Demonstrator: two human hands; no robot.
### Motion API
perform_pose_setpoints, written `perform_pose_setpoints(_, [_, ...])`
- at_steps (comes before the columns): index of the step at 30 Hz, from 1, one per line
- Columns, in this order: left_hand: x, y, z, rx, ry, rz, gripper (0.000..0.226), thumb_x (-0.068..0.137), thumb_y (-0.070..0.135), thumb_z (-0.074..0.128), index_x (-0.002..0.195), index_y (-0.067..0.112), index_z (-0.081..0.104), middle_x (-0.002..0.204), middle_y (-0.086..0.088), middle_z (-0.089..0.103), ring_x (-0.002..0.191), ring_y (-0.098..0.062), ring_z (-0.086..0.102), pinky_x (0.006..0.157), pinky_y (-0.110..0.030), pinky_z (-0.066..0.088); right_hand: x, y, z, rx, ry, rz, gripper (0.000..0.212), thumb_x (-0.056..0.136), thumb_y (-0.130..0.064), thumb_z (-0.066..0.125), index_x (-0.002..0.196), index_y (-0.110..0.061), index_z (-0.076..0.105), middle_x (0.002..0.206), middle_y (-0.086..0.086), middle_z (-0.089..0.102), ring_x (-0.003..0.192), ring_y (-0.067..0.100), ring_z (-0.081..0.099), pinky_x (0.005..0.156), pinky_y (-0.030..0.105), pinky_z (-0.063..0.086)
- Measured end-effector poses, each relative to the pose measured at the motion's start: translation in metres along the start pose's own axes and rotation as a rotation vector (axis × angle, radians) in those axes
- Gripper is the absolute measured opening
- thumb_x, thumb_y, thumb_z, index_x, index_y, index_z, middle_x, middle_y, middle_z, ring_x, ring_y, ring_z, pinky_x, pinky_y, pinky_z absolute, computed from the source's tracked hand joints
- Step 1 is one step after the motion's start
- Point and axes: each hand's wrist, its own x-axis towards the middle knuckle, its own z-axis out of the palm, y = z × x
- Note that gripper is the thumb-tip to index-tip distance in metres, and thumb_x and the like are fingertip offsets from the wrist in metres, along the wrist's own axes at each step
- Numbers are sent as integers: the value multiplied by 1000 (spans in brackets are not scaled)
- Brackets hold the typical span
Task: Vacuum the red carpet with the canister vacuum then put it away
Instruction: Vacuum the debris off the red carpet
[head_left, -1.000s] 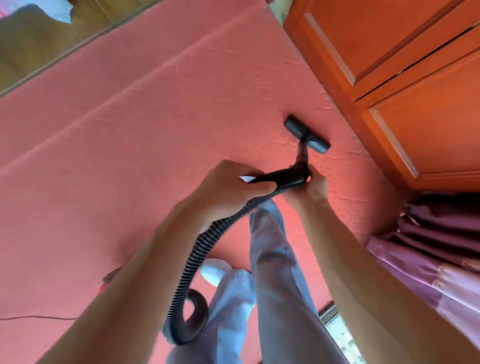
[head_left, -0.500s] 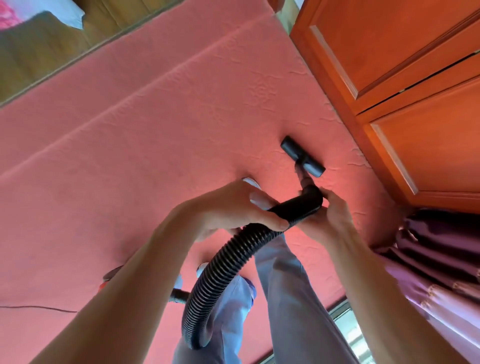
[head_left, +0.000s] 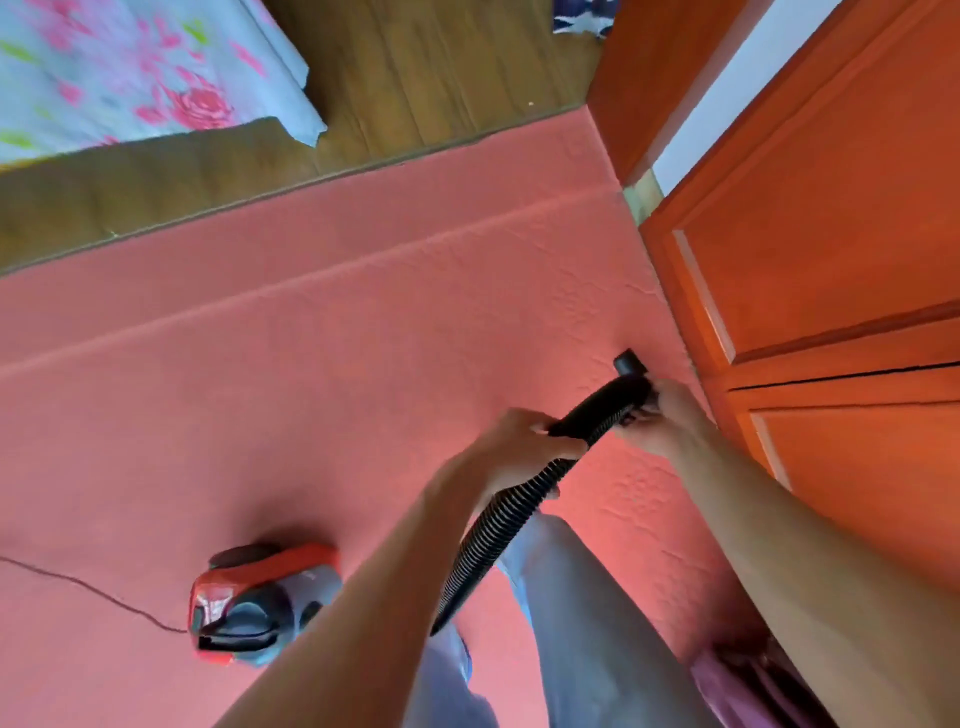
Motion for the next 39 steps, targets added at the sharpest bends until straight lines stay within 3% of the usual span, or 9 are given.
perform_pose_setpoints(3, [-38, 15, -37, -12, 57, -12, 34, 86, 36, 74, 103, 6, 73, 93, -20, 75, 72, -29, 72, 84, -50, 61, -41, -9, 47, -150, -88, 51, 14, 87, -10, 47, 74, -12, 46, 71, 1, 38, 60, 15, 35, 64, 25, 33])
perform_pose_setpoints(6, [-97, 11, -72, -98, 145, -50, 43, 89, 39, 73, 107, 0, 71, 94, -19, 74, 66, -26, 71, 77, -40, 62, -93, 9, 101, -294, -210, 87, 12, 89, -14, 51, 77, -12, 47, 73, 1, 42, 63, 13, 39, 63, 25, 33])
perform_pose_setpoints(9, [-161, -4, -97, -233, 280, -39, 38, 90, 34, 72, 107, 1, 72, 92, -16, 73, 64, -23, 70, 66, -29, 60, -155, 33, 153, -499, -313, 50, 15, 92, -21, 53, 80, -14, 49, 72, 2, 44, 63, 14, 40, 59, 25, 36])
perform_pose_setpoints(15, [-254, -65, -96, -453, 479, 10, 39, 86, 36, 76, 104, 2, 72, 93, -14, 75, 81, -25, 70, 83, -35, 58, -257, 93, 226, -982, -441, -88, 20, 94, -24, 59, 109, -10, 54, 79, 6, 52, 67, 16, 48, 58, 28, 42])
perform_pose_setpoints(20, [-305, -100, -86, -577, 587, 115, 16, 84, 23, 79, 92, 13, 69, 85, -6, 72, 69, -18, 67, 82, -31, 59, -328, 150, 265, -1368, -555, -306, 26, 93, -23, 60, 115, -12, 53, 80, 8, 54, 66, 19, 50, 57, 31, 44])
perform_pose_setpoints(25, [-341, -127, -87, -710, 678, 216, 13, 83, 19, 80, 92, 13, 71, 79, -3, 72, 69, -16, 66, 81, -31, 58, -376, 198, 286, -1542, -652, -394, 28, 91, -24, 61, 116, -11, 56, 84, 8, 58, 69, 19, 53, 56, 29, 43])
perform_pose_setpoints(28, [-354, -140, -93, -740, 717, 233, 28, 83, 19, 80, 105, 4, 72, 81, -4, 72, 77, -21, 67, 90, -36, 58, -392, 220, 294, -1613, -691, -410, 21, 91, -23, 61, 107, -10, 57, 81, 8, 57, 69, 19, 52, 57, 28, 43])
perform_pose_setpoints(34, [-363, -156, -113, -818, 795, 234, 21, 80, 20, 82, 97, 11, 74, 84, -6, 73, 78, -21, 68, 93, -41, 58, -399, 249, 321, -1762, -684, -294, 12, 90, -22, 61, 95, -13, 57, 73, 6, 55, 62, 17, 50, 55, 27, 40])
perform_pose_setpoints(39, [-362, -149, -152, -906, 836, 172, 17, 80, 19, 81, 95, 12, 75, 81, -3, 73, 78, -20, 67, 75, -29, 59, -384, 261, 380, -1886, -660, -169, 13, 91, -26, 59, 97, -15, 55, 68, 8, 54, 59, 19, 48, 53, 25, 39])
